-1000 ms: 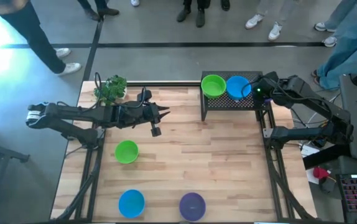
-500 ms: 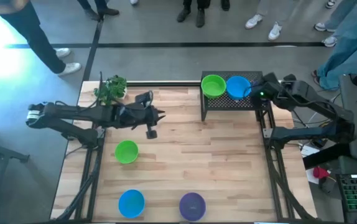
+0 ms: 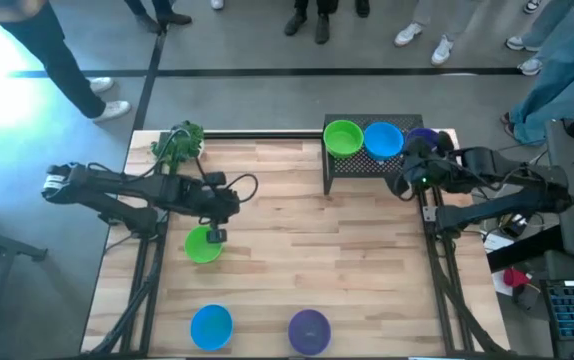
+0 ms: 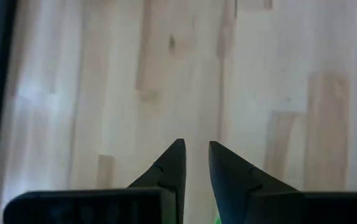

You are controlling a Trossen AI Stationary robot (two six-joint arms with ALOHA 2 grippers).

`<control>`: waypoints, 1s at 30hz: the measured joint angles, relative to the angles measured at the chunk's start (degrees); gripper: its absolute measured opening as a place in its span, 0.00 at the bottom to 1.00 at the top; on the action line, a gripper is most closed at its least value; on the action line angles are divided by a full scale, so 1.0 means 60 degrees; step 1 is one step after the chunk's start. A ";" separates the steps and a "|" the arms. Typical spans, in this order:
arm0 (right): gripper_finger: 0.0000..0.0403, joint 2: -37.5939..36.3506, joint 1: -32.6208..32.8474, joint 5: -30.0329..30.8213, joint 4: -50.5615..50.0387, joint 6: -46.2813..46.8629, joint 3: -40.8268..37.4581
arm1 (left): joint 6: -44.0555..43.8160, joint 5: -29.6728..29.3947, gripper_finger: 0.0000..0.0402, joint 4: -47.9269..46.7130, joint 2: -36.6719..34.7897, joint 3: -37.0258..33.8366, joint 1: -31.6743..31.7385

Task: Pick & Place Mini bowls
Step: Stack the green bowl on top of the green bowl on the shelf

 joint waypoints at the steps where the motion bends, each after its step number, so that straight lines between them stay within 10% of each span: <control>1: 0.02 0.0000 0.0170 -0.0004 0.0050 0.0000 -0.0015 | -0.0037 0.0161 0.16 -0.0091 0.0000 -0.0017 0.0000; 30: 0.02 0.0000 0.1189 -0.0073 0.1016 -0.0025 -0.0174 | 0.0460 0.1637 0.16 0.0486 0.0276 -0.2734 0.0018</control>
